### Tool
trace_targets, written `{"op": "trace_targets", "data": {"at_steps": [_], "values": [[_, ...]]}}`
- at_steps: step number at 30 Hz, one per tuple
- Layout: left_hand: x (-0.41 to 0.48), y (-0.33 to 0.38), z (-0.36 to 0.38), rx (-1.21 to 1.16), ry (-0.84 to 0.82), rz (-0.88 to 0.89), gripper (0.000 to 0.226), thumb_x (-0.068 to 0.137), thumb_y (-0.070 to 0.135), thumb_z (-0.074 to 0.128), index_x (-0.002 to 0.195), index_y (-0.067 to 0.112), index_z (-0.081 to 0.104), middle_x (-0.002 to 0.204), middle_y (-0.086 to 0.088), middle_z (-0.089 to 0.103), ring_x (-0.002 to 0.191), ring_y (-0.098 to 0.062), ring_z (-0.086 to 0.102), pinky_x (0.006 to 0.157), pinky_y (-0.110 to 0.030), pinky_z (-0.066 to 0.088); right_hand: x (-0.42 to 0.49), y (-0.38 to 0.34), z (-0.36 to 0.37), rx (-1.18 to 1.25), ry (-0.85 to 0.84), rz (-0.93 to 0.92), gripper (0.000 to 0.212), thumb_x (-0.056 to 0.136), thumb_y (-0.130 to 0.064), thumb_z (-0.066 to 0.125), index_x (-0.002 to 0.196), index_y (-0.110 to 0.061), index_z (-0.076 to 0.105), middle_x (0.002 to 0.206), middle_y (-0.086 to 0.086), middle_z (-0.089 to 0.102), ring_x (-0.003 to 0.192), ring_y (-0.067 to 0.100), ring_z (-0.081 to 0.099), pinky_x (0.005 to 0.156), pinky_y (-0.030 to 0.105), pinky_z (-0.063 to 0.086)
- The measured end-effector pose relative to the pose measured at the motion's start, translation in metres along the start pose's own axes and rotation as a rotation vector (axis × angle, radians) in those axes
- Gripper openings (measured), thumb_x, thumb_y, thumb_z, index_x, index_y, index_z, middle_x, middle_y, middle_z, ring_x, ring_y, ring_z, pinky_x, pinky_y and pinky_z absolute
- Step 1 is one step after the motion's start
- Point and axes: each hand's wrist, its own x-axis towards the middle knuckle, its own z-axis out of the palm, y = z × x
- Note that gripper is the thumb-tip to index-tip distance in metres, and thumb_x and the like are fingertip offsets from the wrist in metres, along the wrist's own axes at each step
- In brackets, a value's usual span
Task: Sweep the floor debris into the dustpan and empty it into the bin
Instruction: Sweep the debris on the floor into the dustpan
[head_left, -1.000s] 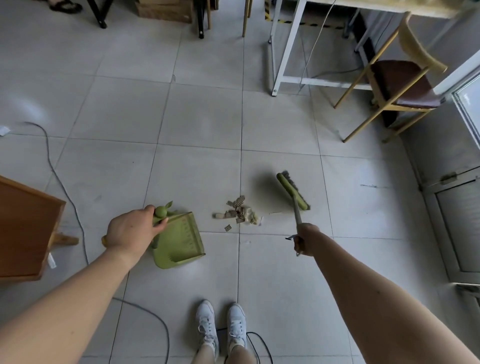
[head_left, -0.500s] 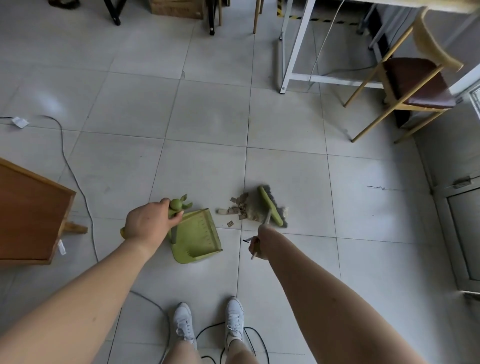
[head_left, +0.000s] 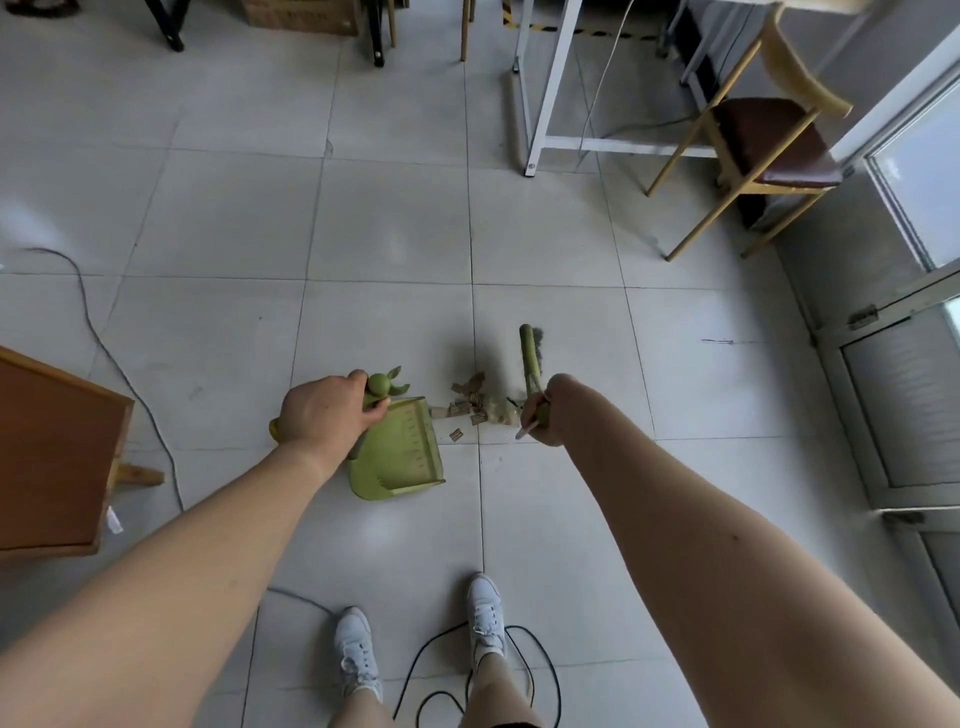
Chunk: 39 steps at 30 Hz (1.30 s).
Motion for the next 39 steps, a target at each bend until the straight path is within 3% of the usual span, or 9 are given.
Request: {"op": "trace_targets", "data": {"at_steps": [3, 8, 13, 20, 23, 29, 33, 39], "values": [[-0.006, -0.016, -0.002, -0.010, 0.003, 0.025, 0.043, 0.093, 0.055, 0.043, 0.093, 0.014, 0.056, 0.063, 0.003, 0.050, 0.056, -0.019, 0.049, 0.042, -0.024, 0.025, -0.016, 0.001, -0.002, 0.027, 0.003, -0.040, 0.020, 0.095, -0.015, 0.036, 0.082, -0.008, 0.050, 0.030, 0.004, 0.035, 0.017, 0.013, 0.031, 0.035, 0.013, 0.036], [-0.009, -0.042, -0.003, -0.041, 0.006, 0.054, 0.042, 0.093, 0.055, 0.042, 0.092, 0.015, 0.055, 0.062, 0.003, 0.052, 0.056, -0.019, 0.052, 0.042, -0.024, 0.025, -0.025, 0.017, -0.011, -0.073, 0.059, -0.083, 0.028, 0.092, -0.011, 0.032, 0.068, -0.007, 0.046, 0.028, 0.005, 0.035, 0.017, 0.017, 0.032, 0.043, 0.016, 0.036], [-0.010, -0.064, 0.004, -0.087, 0.017, 0.001, 0.042, 0.093, 0.054, 0.044, 0.089, 0.014, 0.056, 0.062, 0.002, 0.053, 0.057, -0.021, 0.052, 0.044, -0.025, 0.029, 0.006, 0.036, -0.015, -0.158, 0.106, -0.108, 0.046, 0.101, -0.030, 0.030, 0.077, 0.002, 0.053, 0.029, 0.005, 0.034, 0.018, 0.015, 0.030, 0.042, 0.017, 0.031], [-0.007, -0.070, 0.016, -0.116, -0.021, -0.027, 0.043, 0.093, 0.056, 0.042, 0.090, 0.015, 0.054, 0.072, -0.002, 0.062, 0.062, -0.022, 0.055, 0.046, -0.027, 0.029, 0.070, 0.078, -0.011, -0.237, 0.117, -0.005, 0.042, 0.102, -0.020, 0.026, 0.080, 0.002, 0.055, 0.031, 0.004, 0.037, 0.016, 0.011, 0.029, 0.034, 0.009, 0.034], [-0.008, -0.073, 0.023, -0.135, -0.040, -0.031, 0.044, 0.093, 0.057, 0.042, 0.093, 0.015, 0.055, 0.076, -0.002, 0.065, 0.069, -0.024, 0.061, 0.049, -0.027, 0.033, 0.071, 0.094, 0.011, -0.244, 0.091, 0.050, 0.033, 0.100, -0.019, 0.024, 0.097, -0.003, 0.053, 0.029, 0.004, 0.034, 0.016, 0.012, 0.028, 0.030, 0.013, 0.034], [-0.016, -0.097, 0.028, -0.170, -0.027, -0.053, 0.044, 0.093, 0.055, 0.045, 0.095, 0.013, 0.057, 0.077, -0.005, 0.066, 0.070, -0.027, 0.061, 0.052, -0.028, 0.036, 0.050, 0.113, 0.069, -0.157, 0.036, 0.104, 0.032, 0.100, -0.018, 0.029, 0.078, -0.002, 0.048, 0.028, 0.001, 0.033, 0.017, 0.009, 0.026, 0.032, 0.011, 0.035], [-0.019, -0.109, 0.026, -0.191, -0.032, -0.033, 0.044, 0.092, 0.055, 0.047, 0.094, 0.012, 0.057, 0.075, -0.006, 0.063, 0.063, -0.025, 0.050, 0.053, -0.029, 0.039, 0.031, 0.122, 0.093, -0.121, 0.039, 0.053, 0.037, 0.098, -0.018, 0.033, 0.068, -0.002, 0.048, 0.028, 0.001, 0.030, 0.019, 0.010, 0.024, 0.038, 0.010, 0.030], [-0.023, -0.120, 0.014, -0.204, -0.041, 0.037, 0.041, 0.093, 0.053, 0.046, 0.090, 0.013, 0.055, 0.068, -0.001, 0.053, 0.063, -0.024, 0.050, 0.052, -0.029, 0.037, 0.003, 0.128, 0.076, -0.020, 0.038, -0.018, 0.033, 0.097, -0.020, 0.032, 0.068, -0.008, 0.043, 0.027, 0.004, 0.030, 0.016, 0.013, 0.026, 0.049, 0.019, 0.027]]}}
